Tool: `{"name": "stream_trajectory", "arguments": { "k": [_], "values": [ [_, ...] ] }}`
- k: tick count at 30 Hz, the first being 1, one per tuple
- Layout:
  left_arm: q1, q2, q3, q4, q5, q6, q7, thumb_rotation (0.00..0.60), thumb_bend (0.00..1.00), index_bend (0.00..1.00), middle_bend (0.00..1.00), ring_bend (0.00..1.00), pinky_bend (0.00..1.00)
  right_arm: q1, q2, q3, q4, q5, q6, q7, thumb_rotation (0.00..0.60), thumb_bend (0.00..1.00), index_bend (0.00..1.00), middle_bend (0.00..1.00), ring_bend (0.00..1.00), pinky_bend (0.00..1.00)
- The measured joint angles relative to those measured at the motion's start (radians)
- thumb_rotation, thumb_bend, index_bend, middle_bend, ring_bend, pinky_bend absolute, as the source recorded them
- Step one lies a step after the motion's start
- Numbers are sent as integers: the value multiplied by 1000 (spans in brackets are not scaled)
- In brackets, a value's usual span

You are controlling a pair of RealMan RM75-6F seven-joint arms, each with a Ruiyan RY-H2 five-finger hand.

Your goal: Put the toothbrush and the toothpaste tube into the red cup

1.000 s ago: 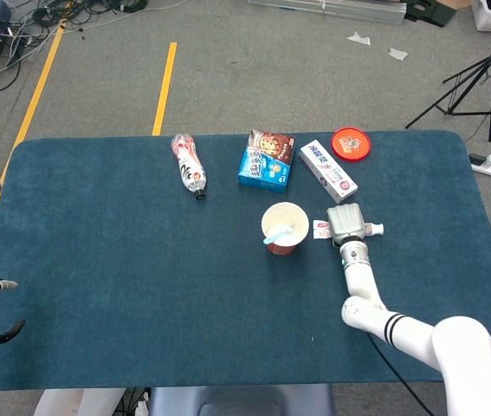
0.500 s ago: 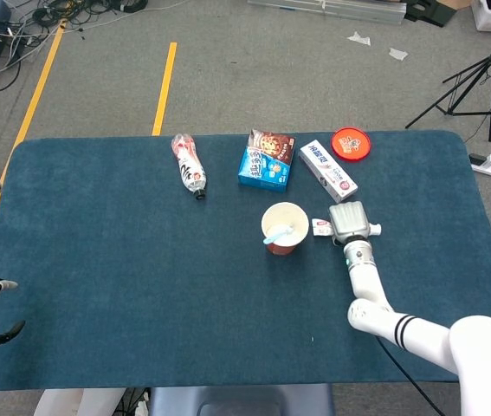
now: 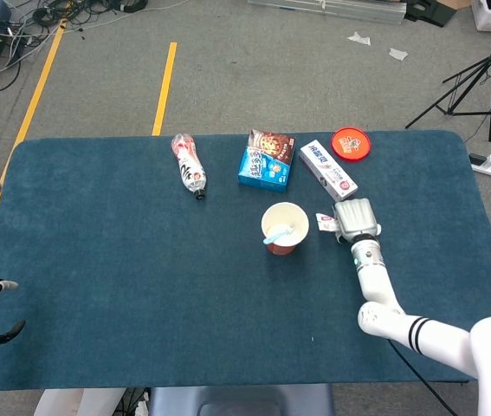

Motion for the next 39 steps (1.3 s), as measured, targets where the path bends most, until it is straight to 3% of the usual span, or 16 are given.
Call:
{"name": "stream_trajectory", "arguments": {
  "k": [39],
  "values": [
    [-2,-4,-3,3,-13,-5,7,600,171,315,316,213,276,-77,206,9,-301,-178,135,159,600,337,739,1000,1000,1000]
  ]
}}
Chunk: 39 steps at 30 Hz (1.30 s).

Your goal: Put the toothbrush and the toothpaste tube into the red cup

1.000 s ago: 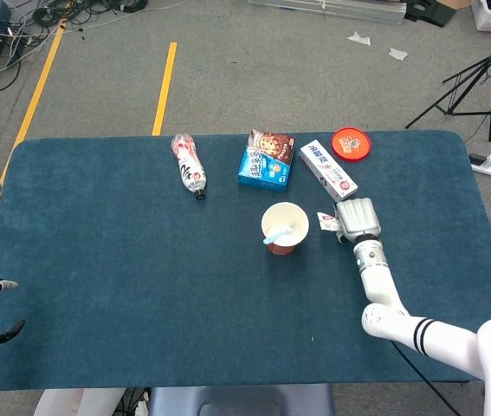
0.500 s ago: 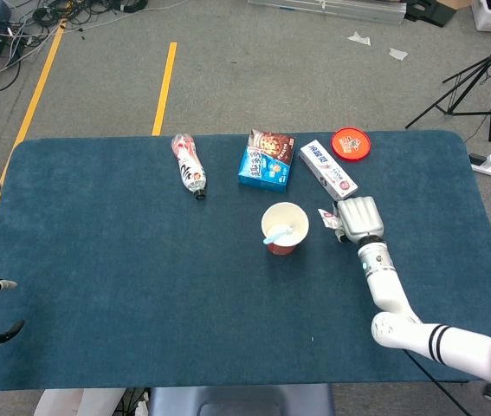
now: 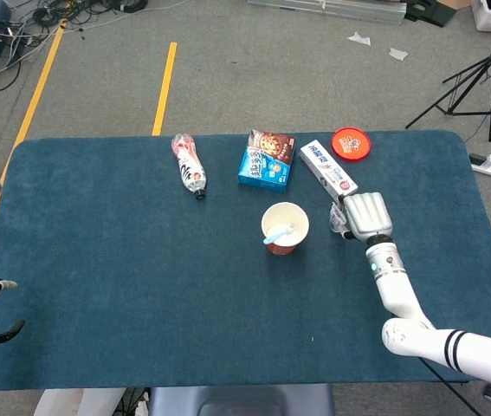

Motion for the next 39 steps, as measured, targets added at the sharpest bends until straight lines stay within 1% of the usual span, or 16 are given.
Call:
{"name": "stream_trajectory", "arguments": {
  "k": [17,30,39],
  "values": [
    [2,-4,1,0,-1,3,8,600,171,315,315,213,276,-19,80,30,-87,-25,46,31,600,346,739,1000,1000,1000],
    [3,-8,5,-2,9,7,20,600,172,315,315,213,276,-13,178,77,-253,-43,111,5,600,347,739,1000,1000,1000],
    [4,-10,5,-1,9,8,25,600,171,316,315,213,276,-5,230,104,-344,-42,141,-5,600,347,739,1000,1000,1000]
  ]
}}
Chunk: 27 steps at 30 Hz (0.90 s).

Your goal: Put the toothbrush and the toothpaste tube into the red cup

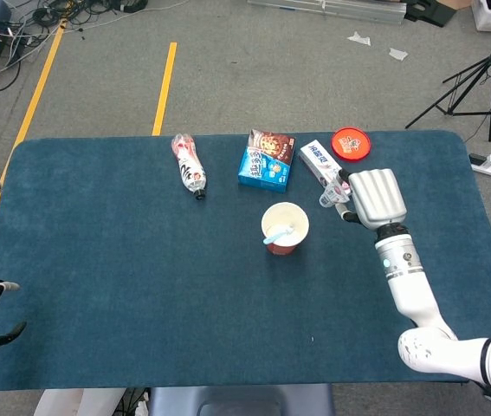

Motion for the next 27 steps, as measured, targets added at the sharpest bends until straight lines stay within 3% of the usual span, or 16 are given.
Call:
{"name": "stream_trajectory", "arguments": {
  "k": [27],
  "values": [
    [7,12,0,-7,10,14,-16,600,171,316,316,213,276,62,-66,-15,-46,-8,-8,-14,600,347,740,1000,1000,1000]
  ]
}}
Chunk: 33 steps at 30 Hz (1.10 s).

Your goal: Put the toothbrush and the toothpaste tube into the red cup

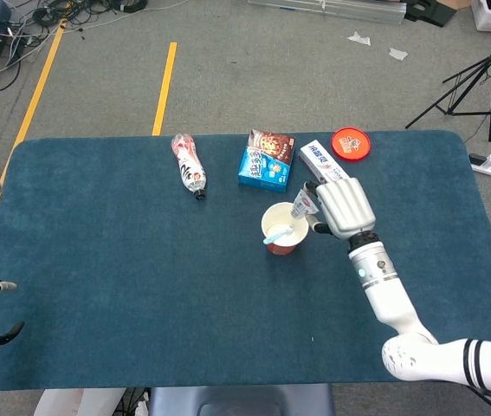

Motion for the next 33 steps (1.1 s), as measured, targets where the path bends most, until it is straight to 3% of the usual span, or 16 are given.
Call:
{"name": "stream_trajectory", "arguments": {
  "k": [33],
  "values": [
    [6,13,0,-7,10,9,-22,600,171,315,315,213,276,69,-206,-62,245,48,-65,-41,600,347,740,1000,1000,1000]
  ]
}}
